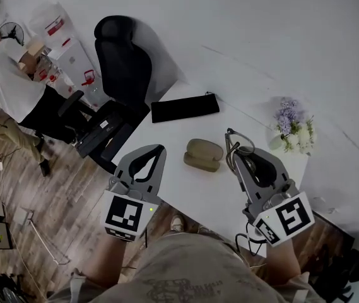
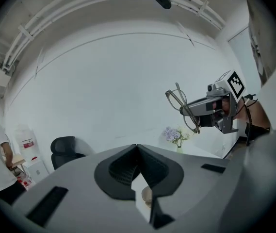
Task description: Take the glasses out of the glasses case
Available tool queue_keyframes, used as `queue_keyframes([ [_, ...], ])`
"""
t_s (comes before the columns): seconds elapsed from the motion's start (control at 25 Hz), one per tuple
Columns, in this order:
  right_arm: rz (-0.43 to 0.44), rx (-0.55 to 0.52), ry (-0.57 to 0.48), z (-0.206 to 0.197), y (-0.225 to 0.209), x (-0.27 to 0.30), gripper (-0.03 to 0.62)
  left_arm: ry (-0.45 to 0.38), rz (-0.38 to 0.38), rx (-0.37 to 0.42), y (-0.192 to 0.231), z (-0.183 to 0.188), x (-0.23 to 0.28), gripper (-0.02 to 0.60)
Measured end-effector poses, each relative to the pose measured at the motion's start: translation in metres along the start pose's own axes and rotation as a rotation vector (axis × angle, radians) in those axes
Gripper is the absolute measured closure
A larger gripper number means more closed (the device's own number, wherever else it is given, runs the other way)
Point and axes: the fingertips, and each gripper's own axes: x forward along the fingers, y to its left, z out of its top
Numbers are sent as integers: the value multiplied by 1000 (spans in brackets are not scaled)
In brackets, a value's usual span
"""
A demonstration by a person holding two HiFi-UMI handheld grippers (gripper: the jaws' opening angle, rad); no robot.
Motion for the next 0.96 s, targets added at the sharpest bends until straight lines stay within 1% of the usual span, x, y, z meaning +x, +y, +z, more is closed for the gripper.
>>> queue_keyframes([
  [0.12,8,17,22,-10,5,-9,526,12,-5,-1,-7,-3,-5,565],
  [0.28,23,46,49,-24,10,-11,526,19,-9,-25,-14,-8,-8,565],
  [0.36,26,51,56,-27,11,-11,526,28,-16,-11,-17,-10,-8,565],
  [0.48,31,50,52,-26,11,-10,526,29,-19,2,-19,-9,-8,565],
  [0.96,25,42,50,-24,11,-14,526,28,-7,7,-18,-6,-13,565],
])
